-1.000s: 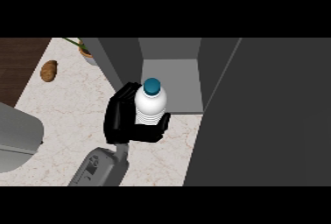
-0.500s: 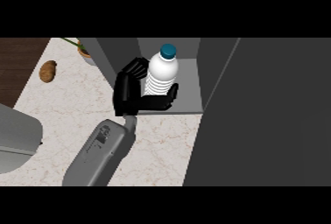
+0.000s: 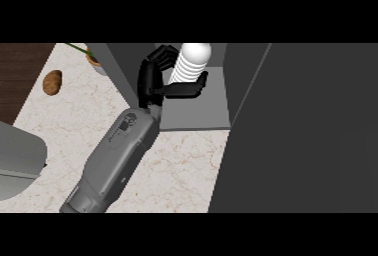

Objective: Pick up the bottled water, place it into the cabinet and close the cabinet

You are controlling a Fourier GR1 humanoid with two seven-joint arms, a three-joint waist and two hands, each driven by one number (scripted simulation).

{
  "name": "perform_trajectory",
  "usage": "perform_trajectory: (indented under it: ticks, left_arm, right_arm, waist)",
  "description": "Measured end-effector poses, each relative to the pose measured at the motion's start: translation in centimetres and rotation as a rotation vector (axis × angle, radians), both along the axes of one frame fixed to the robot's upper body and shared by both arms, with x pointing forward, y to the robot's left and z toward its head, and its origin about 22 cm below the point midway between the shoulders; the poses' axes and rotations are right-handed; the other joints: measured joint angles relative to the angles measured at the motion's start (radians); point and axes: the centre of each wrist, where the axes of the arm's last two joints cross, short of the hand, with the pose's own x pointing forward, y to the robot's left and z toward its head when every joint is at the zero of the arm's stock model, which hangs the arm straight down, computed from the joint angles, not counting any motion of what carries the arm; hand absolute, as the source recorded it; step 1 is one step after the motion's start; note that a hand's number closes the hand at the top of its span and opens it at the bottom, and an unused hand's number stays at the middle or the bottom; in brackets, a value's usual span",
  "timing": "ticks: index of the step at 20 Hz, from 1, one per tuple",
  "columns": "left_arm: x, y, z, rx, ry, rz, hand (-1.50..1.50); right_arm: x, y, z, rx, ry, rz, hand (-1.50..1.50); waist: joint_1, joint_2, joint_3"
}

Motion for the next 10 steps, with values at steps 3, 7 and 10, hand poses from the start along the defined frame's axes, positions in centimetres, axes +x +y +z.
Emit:
perform_trajectory:
  ticks: [3,7,10]
  left_arm:
    - [1.2,-0.2,0.3,0.038,0.005,0.026,1.50]
    - [2.2,-0.4,-0.3,0.078,0.017,0.070,1.50]
    - [2.7,-0.4,-1.1,0.136,0.026,0.099,1.50]
  right_arm:
    - [-0.1,-0.1,0.0,-0.011,0.000,0.006,-1.50]
    - [0.0,-0.4,0.1,-0.022,-0.018,0.007,-1.50]
    - [0.0,-0.4,-0.1,-0.019,-0.023,0.007,-1.50]
  waist:
    - [-0.004,0.001,0.000]
    - [-0.012,0.003,0.000]
    - [-0.014,0.004,0.000]
